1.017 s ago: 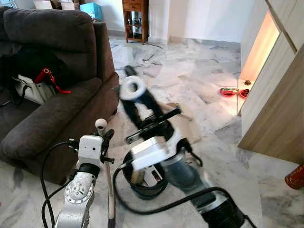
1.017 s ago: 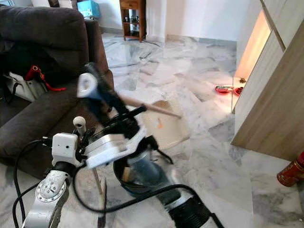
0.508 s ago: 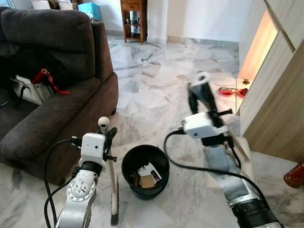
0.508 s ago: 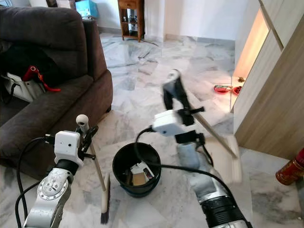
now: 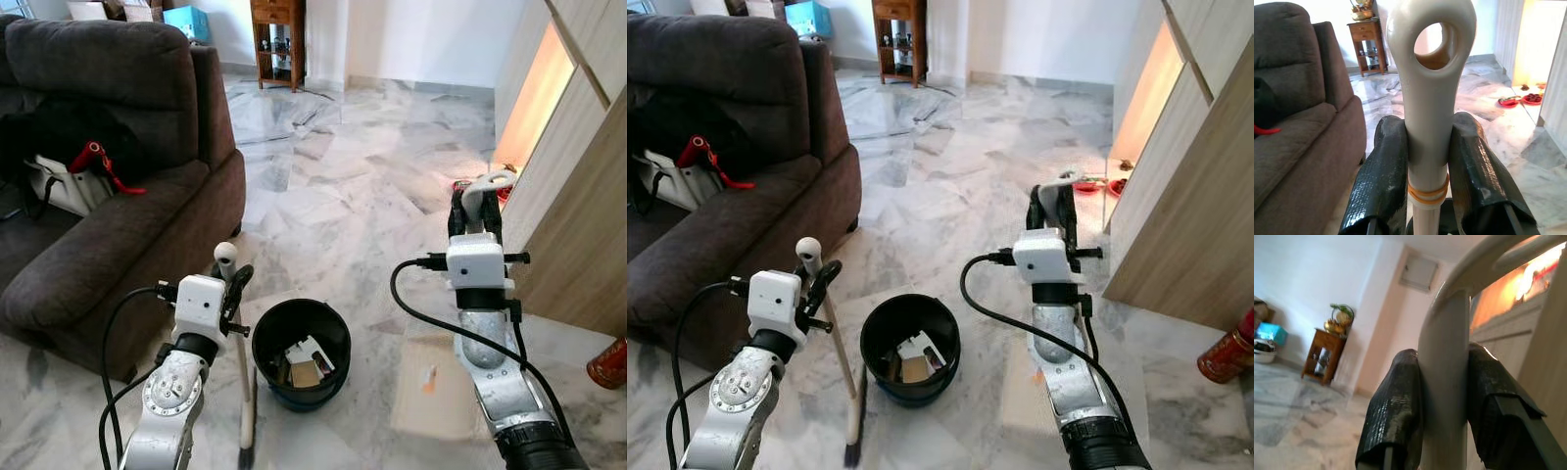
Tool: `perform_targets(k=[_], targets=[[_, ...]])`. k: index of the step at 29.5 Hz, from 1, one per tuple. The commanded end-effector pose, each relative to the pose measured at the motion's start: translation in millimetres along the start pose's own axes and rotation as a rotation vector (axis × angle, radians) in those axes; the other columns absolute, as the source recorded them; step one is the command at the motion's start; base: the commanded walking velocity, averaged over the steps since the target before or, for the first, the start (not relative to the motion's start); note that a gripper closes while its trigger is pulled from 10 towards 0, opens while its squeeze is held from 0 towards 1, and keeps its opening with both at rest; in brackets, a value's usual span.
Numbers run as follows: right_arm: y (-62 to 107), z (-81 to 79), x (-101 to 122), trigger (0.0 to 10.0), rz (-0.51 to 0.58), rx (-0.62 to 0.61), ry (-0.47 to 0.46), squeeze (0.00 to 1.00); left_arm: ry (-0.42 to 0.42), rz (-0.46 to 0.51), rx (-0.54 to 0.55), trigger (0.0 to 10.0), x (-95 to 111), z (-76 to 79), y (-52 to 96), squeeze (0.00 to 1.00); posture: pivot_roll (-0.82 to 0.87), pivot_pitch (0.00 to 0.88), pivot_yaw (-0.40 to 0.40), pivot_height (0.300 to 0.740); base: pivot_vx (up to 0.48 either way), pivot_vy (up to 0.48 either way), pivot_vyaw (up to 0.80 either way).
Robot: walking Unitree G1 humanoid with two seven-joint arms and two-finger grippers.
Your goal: Sweep floor
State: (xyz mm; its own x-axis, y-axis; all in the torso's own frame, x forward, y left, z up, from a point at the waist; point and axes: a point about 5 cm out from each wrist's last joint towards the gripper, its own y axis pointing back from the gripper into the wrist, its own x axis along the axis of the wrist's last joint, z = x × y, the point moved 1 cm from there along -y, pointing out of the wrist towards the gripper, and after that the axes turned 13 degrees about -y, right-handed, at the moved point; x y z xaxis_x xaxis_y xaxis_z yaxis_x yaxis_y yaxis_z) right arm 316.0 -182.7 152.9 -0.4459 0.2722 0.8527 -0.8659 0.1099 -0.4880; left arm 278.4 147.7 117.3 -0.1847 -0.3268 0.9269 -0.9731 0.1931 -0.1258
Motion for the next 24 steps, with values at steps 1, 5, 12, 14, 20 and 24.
perform_targets(k=[1, 5, 12, 14, 20, 24], targets=[[-3.5, 3.8, 5.7, 10.0, 0.039, -0.009, -0.007, 0.0, -0.01, 0.05, -0.001, 10.0, 10.9, -2.3, -3.6, 0.0, -0.03, 0.0, 0.03, 0.74, 0.0, 0.0, 0.0], [-3.4, 3.9, 4.0, 10.0, 0.035, -0.002, -0.005, 0.0, -0.006, 0.043, -0.019, 10.0, 9.2, 1.2, -2.3, 0.0, -0.03, 0.0, 0.031, 0.74, 0.0, 0.0, 0.0], [-1.6, 4.8, 0.6, 10.0, 0.017, 0.003, -0.012, 0.0, -0.002, 0.028, -0.01, 10.0, 6.8, 1.2, -1.7, 0.0, -0.03, 0.0, 0.029, 0.74, 0.0, 0.0, 0.0], [-1.6, 5.1, 0.1, 10.0, 0.012, 0.003, -0.014, 0.0, -0.002, 0.027, -0.009, 10.0, 6.5, 1.1, -1.8, 0.0, -0.03, 0.0, 0.028, 0.74, 0.0, 0.0, 0.0], [-2.5, 4.8, -1.5, 10.0, -0.001, 0.007, -0.022, 0.0, -0.007, 0.028, -0.005, 10.0, 7.1, -1.0, -4.3, 0.0, -0.04, 0.0, 0.031, 0.74, 0.0, 0.0, 0.0], [-2.9, 3.2, -2.3, 10.0, -0.008, 0.016, -0.036, 0.0, -0.017, 0.018, 0.002, 10.0, 4.3, -3.7, -4.9, 0.0, -0.03, 0.0, 0.032, 0.74, 0.0, 0.0, 0.0]])
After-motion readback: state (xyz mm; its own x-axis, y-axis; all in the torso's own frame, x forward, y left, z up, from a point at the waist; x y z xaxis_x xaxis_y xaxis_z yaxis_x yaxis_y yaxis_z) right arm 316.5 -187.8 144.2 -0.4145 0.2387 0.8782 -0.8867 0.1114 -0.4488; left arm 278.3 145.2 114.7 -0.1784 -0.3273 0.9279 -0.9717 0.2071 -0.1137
